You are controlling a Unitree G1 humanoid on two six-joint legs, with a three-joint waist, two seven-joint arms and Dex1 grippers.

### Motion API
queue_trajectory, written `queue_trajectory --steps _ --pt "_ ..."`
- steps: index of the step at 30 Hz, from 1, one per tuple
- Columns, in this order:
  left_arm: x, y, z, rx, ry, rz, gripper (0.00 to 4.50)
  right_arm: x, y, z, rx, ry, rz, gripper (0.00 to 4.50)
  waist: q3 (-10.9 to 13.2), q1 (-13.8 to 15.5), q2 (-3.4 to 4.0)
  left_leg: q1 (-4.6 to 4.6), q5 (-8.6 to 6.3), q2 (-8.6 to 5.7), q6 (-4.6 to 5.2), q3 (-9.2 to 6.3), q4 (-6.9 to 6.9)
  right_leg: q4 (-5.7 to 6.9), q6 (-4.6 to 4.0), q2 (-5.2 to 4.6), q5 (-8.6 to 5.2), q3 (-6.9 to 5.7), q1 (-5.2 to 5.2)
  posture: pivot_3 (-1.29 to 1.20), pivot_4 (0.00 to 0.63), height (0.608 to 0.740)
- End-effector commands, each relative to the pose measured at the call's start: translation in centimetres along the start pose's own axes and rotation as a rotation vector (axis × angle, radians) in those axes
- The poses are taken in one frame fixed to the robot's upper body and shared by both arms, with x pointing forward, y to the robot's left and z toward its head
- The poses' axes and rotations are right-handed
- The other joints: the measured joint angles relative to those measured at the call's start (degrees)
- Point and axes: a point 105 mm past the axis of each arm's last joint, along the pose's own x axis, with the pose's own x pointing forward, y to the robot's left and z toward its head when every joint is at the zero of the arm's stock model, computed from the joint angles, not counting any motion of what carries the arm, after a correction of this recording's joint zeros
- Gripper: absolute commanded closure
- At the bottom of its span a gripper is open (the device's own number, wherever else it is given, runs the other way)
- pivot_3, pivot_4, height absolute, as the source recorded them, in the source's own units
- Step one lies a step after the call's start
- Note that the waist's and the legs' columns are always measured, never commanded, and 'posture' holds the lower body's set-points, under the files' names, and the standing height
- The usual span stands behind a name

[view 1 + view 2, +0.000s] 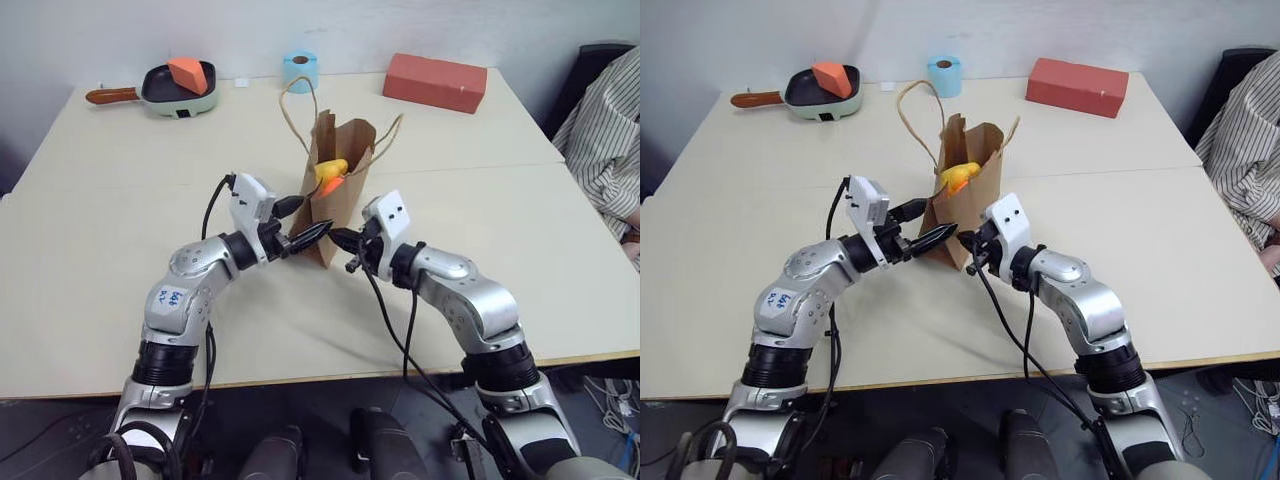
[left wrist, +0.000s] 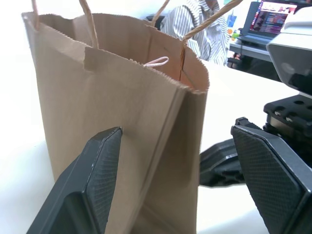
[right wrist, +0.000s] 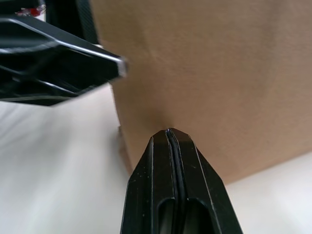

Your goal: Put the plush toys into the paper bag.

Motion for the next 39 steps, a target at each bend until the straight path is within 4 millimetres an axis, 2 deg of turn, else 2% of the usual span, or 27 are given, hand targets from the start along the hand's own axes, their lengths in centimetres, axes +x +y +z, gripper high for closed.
queue_trajectory --steps 1,4,12,14,17,19,20,23,26,28,34,39 --pt "0.7 0.1 0.6 0.026 -0.019 0.032 0.76 0.3 0.5 1.0 -0.026 -0.042 0.019 4.48 0.0 0.05 0.0 0.0 0.0 0.0 0.0 0.0 0.0 0.0 0.0 0.0 0.0 0.0 0.0 0.0 0.15 0.74" --pt "1.1 0.8 0.8 0.011 -0.038 0.069 1.34 0.3 0.8 0.9 -0.024 -0.045 0.027 4.5 0.0 0.02 0.0 0.0 0.0 -0.01 0.0 0.0 0.02 0.0 0.0 0.0 0.0 -0.01 0.01 0.0 0.15 0.74" --pt "2.0 1.1 0.2 0.052 0.005 0.023 3.79 -1.2 1.5 0.8 -0.049 -0.054 0.054 4.5 0.0 0.08 0.0 -0.01 0.0 -0.01 0.0 0.0 0.02 0.01 0.0 0.0 0.0 0.0 0.0 0.0 0.15 0.74" --pt "2.3 1.2 0.3 0.041 0.001 0.005 4.4 -2.4 1.3 0.9 -0.078 -0.062 0.044 4.5 0.0 0.14 -0.01 -0.01 0.0 -0.02 0.0 -0.01 0.04 0.02 0.0 -0.01 0.0 -0.01 0.0 0.0 0.15 0.74" --pt "2.1 1.1 1.0 0.012 -0.019 -0.093 4.47 -6.1 0.8 2.0 -0.152 -0.086 0.033 4.5 0.0 0.49 0.0 -0.02 0.0 -0.02 0.0 -0.03 0.03 0.0 0.0 -0.02 0.0 -0.01 0.0 0.0 0.15 0.74" --pt "1.4 0.9 1.7 0.013 -0.02 -0.197 4.47 -9.4 0.5 2.9 -0.166 -0.09 0.039 4.5 0.0 0.82 -0.01 -0.08 0.0 -0.05 0.0 -0.05 0.04 -0.04 0.0 -0.04 0.0 -0.02 -0.01 0.0 0.15 0.74" --pt "0.8 1.0 2.1 0.022 -0.019 -0.257 4.49 -11.4 0.6 3.3 -0.16 -0.083 0.055 4.33 0.0 0.93 -0.01 -0.1 0.0 -0.04 0.0 -0.05 0.03 -0.08 0.01 -0.03 0.0 -0.02 -0.02 0.0 0.15 0.74" --pt "-0.8 0.5 3.7 -0.011 -0.01 -0.463 4.5 -16.9 1.9 4.7 -0.162 -0.037 0.139 3.66 0.01 1.52 -0.02 -0.11 -0.01 0.02 -0.01 -0.07 -0.02 -0.13 0.0 -0.01 0.0 -0.07 -0.01 0.0 0.15 0.74" --pt "-1.6 -0.4 5.1 -0.037 0.004 -0.644 4.5 -20.9 3.0 6.7 -0.124 -0.013 0.179 2.64 0.01 1.72 -0.03 -0.05 -0.01 0.04 -0.01 -0.07 -0.01 -0.16 0.0 0.0 0.0 -0.06 0.09 0.0 0.15 0.74" --pt "-1.8 -1.6 5.5 -0.027 0.031 -0.785 4.5 -23.1 3.7 7.5 -0.095 0.01 0.178 2.01 0.0 1.95 -0.08 -0.07 -0.01 0.0 0.0 -0.05 0.08 -0.21 0.01 -0.04 0.01 -0.04 0.13 0.0 0.15 0.74" --pt "-0.7 -3.8 3.2 0.008 0.094 -1.001 4.5 -25.8 3.7 6.6 -0.063 0.113 0.075 0.04 0.0 3.19 -0.16 0.03 -0.03 0.01 0.05 -0.05 0.11 -0.37 0.06 -0.04 0.03 -0.02 0.32 0.0 0.15 0.74" --pt "0.7 -2.6 -0.4 0.085 0.171 -0.927 4.5 -25.7 3.1 5.9 -0.067 0.13 0.044 0.04 0.08 3.18 -0.28 0.02 -0.03 0.01 0.07 0.04 0.11 -0.37 0.1 -0.03 0.06 0.04 0.29 0.0 0.15 0.74"
